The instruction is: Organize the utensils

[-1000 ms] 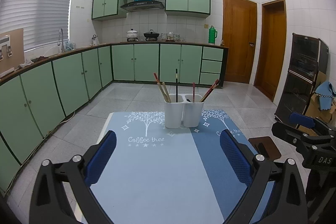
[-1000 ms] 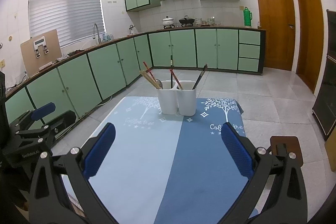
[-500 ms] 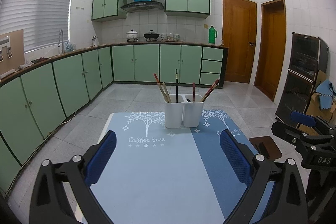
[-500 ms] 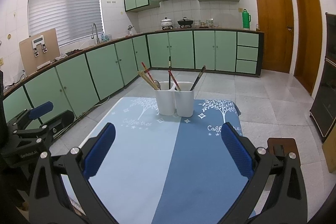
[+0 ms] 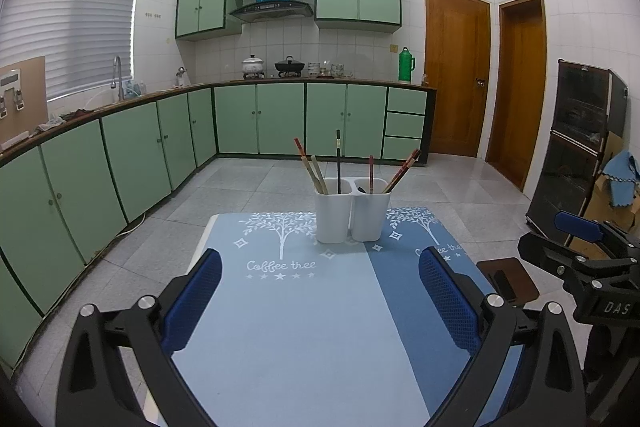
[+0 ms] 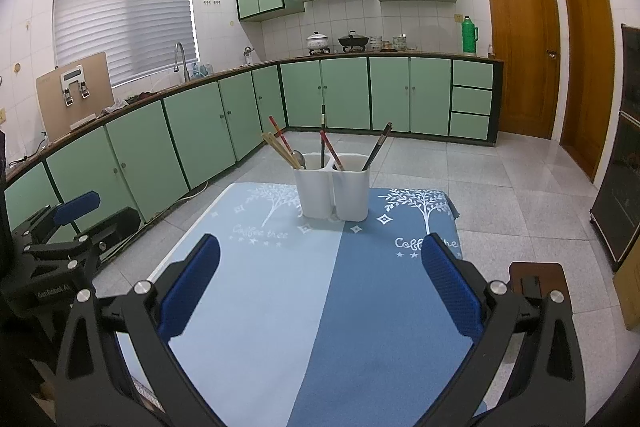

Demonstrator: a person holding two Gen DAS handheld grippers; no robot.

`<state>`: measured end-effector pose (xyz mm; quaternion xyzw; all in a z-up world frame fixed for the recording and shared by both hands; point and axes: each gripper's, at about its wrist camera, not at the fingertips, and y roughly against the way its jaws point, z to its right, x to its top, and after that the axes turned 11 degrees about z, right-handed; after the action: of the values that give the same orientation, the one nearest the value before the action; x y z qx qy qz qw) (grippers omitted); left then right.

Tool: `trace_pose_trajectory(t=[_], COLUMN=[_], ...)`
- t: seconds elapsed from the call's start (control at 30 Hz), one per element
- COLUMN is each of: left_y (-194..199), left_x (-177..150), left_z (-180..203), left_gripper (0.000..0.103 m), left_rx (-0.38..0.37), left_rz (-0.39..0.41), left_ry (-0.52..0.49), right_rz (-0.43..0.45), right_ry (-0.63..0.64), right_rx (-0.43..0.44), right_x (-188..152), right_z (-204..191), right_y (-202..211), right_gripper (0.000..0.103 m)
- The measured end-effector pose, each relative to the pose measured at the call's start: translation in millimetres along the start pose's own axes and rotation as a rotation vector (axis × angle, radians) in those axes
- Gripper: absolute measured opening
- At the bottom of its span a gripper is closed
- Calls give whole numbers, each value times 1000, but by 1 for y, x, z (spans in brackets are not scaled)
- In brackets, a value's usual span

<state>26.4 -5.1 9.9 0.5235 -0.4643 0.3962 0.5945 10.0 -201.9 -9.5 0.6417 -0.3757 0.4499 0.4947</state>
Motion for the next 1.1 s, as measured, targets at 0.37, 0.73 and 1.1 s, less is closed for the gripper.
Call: trace_pose_trajectory(t=[0.37, 0.73, 1.1], left_y=[1, 2, 1], left_x=[0, 2, 3], left_z=[0, -4, -2], left_gripper=[97, 97, 97], left_rx=[1, -3, -1], left_rz=[-1, -5, -9], left_ry=[-2, 1, -3], right_rz=[-1, -4, -6], right_ry=[3, 5, 5], right_rx=[0, 0, -2], right_x=[0, -1, -1], right_z=[-1, 0, 3], right_y=[0, -1, -1], right_gripper=[98, 98, 98])
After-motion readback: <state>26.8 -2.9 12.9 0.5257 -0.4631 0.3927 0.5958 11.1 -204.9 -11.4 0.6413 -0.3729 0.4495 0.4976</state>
